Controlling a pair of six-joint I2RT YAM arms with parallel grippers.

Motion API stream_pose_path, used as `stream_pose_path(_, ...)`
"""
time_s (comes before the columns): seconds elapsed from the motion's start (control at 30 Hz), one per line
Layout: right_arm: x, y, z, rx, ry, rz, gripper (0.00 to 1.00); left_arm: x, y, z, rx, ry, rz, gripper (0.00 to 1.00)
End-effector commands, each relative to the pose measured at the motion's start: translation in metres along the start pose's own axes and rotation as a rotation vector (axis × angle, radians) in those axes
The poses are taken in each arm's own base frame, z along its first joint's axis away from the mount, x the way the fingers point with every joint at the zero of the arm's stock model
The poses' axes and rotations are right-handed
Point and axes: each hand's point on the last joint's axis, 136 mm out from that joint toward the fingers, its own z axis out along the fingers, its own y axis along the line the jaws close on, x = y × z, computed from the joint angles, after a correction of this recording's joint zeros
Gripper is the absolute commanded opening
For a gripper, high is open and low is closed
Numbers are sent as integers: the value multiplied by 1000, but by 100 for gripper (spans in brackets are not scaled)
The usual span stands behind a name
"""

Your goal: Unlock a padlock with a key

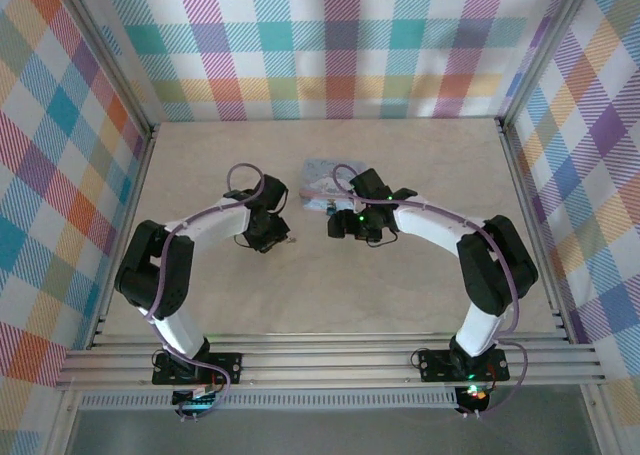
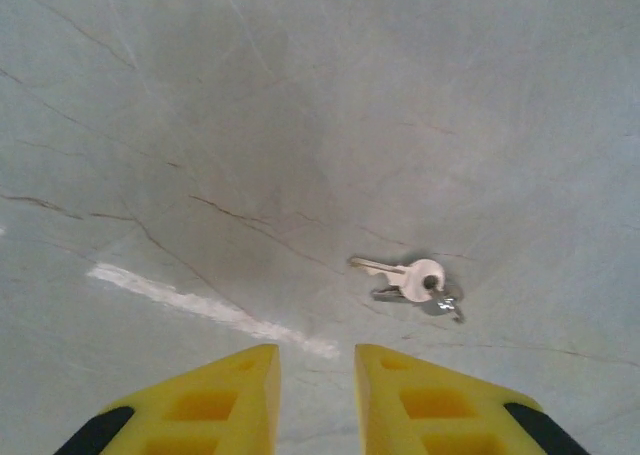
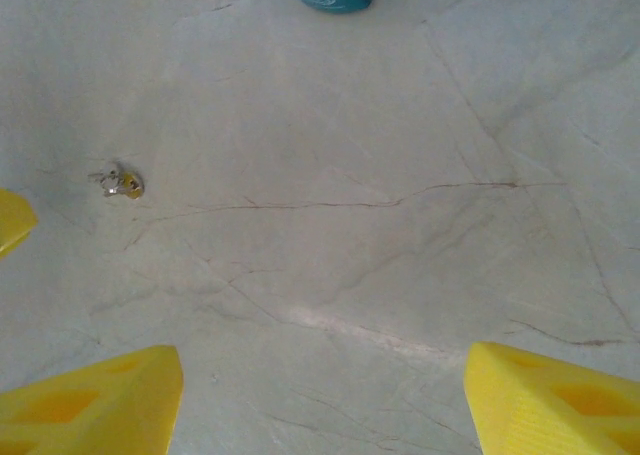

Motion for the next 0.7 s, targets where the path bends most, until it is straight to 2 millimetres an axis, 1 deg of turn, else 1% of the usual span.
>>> stream_pose_path(0.0,-4,-1,2,2,-16,-12,74,4,-14,0,37,-24,-101,26)
stream_pose_path(0.17,2,-4,6,-1,0,-21,74,7,-26,13,30,3,-100,32)
stream_pose_path(0.37,6,-11,4,26,0,-42,74,4,-31,27,11,-20,-97,32)
stream_pose_path(0.57,8,-14,6,34,4,-49,74,4,-29,42,-32,-7,-66,32)
stream_pose_path(0.67,8,-14,6,32,6,-47,74,3,-25,46,-56,-9,-44,32)
